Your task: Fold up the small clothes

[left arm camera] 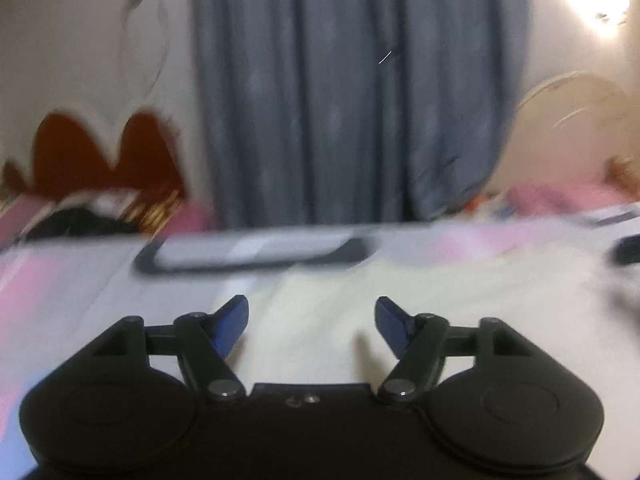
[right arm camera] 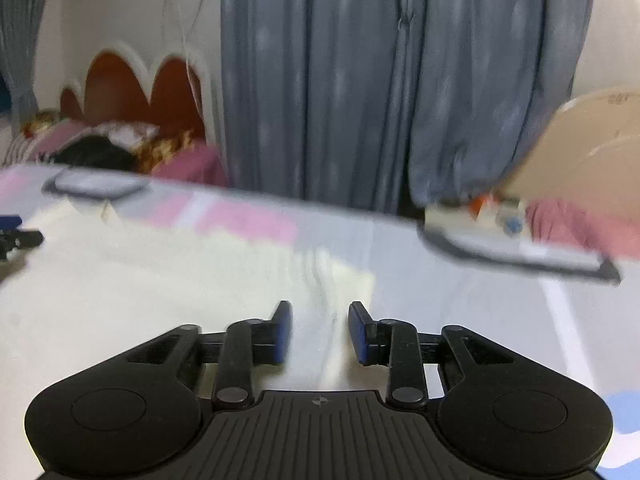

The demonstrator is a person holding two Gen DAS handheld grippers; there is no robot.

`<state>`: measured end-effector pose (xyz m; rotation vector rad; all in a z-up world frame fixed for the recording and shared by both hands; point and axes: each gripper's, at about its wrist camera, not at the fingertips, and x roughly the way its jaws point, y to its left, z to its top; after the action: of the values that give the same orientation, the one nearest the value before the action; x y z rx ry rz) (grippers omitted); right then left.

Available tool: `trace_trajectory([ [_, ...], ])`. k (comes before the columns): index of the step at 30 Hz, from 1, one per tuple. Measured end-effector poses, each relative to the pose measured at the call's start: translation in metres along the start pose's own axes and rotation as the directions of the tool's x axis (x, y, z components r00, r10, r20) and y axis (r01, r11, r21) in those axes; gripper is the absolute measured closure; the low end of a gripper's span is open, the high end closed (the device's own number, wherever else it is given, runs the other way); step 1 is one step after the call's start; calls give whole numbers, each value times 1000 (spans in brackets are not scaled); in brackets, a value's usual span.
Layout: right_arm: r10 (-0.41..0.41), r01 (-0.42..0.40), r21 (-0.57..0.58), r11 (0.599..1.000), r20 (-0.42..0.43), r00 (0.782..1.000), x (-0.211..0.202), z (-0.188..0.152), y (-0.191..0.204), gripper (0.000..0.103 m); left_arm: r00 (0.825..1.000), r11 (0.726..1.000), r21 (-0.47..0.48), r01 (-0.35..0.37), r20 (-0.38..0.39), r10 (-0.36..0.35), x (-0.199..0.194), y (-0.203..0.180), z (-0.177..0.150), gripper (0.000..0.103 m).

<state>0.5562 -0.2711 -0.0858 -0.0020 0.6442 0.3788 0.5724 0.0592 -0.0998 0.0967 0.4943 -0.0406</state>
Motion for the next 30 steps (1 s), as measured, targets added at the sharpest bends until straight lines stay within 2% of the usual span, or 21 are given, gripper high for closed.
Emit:
trace_trajectory([
  [2, 74, -75, -27, 997, -14, 997, -7, -2, 25, 71, 996, 996, 23, 88, -28, -88, -7, -27, -2, 33],
  [5, 141, -149, -114, 982, -78, 987, -6, -18, 66, 71, 982, 980, 110, 168, -101, -157, -7, -64, -15, 31],
  [7, 118, -134, -153, 979, -110, 987, -3, -30, 81, 71, 978, 977, 134, 166, -150, -145, -1, -66, -32, 31],
  [10, 70, -86, -182, 980, -93, 993, -11, -42, 77, 71, 983, 988, 59, 141, -128, -133, -11, -42, -42, 30],
  [13, 17, -27, -104, 994, -98, 995, -25, -49, 51, 71, 990, 997, 14, 71, -121, -69, -25, -15, -48, 30],
  [16, -1, -7, -95, 995, -90, 996, -42, -47, 61, 71, 994, 999, 5, 37, -101, -36, -45, -14, -44, 35],
  [18, 54, -59, -97, 994, -53, 997, -58, -47, 77, 71, 993, 995, -13, 97, -70, -97, -62, -27, -43, 33],
  [21, 129, -137, -103, 985, -85, 988, -63, -59, 113, 71, 986, 989, 38, 142, -98, -138, -68, -55, -54, 33],
  [23, 125, -143, -128, 981, -137, 983, -61, -78, 132, 71, 978, 987, 48, 151, -151, -142, -60, -65, -67, 33],
  [26, 80, -97, -143, 985, -122, 989, -75, -94, 137, 71, 977, 989, 18, 146, -162, -141, -77, -58, -80, 33],
  [30, 114, -130, -114, 985, -138, 984, -82, -90, 151, 72, 979, 994, 5, 112, -173, -110, -82, -59, -82, 32],
])
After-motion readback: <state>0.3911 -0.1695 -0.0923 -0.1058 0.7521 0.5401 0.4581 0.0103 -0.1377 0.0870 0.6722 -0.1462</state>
